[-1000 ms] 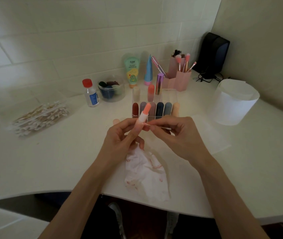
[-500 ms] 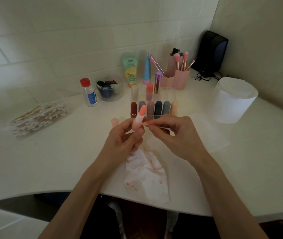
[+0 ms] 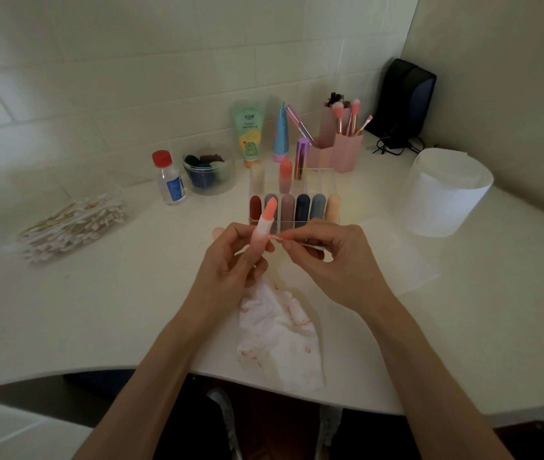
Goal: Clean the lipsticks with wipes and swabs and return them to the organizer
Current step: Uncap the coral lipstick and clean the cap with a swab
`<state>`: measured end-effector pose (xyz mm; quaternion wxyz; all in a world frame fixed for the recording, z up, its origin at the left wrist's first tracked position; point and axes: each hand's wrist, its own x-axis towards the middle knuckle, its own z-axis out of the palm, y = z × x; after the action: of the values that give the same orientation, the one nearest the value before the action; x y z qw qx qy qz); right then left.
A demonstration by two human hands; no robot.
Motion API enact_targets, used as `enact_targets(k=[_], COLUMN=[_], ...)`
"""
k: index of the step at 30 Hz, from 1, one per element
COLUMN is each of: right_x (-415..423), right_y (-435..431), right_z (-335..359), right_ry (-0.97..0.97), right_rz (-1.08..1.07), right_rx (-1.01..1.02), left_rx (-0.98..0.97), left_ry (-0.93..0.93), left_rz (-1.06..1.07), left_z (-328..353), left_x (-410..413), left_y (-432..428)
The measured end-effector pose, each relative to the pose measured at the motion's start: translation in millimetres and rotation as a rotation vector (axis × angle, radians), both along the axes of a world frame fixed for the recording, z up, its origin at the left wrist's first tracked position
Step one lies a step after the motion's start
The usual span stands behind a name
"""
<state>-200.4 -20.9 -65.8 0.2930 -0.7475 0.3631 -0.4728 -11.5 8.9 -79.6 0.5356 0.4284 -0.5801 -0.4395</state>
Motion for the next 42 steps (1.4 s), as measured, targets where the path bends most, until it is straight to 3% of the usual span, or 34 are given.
enact_targets(k=[4,18,31,42], right_x=[0.3,4.2,5.5,7.7], right_y=[1.1,1.9,5.1,3.3], right_z=[1.1,-2.6,0.9,-3.0], right_ry=[0.013,0.090,0.026,0.053], right_rz=[-0.011,-0.016,0.007,-0.013], right_rx=[-0.032,-0.049,-0.033,-0.011], left_rx=[-0.022,0.008,0.015,0.013], left_ry=[-0.057,0.012,0.018,-0.089], left_rz=[-0.026,-0.018,-0.001,-0.002], left_z=[1.4,1.5,1.0,3.2], left_x=[-0.6,-0.6,-0.8,-1.7], left_y=[1.3,2.9,2.4,4.1])
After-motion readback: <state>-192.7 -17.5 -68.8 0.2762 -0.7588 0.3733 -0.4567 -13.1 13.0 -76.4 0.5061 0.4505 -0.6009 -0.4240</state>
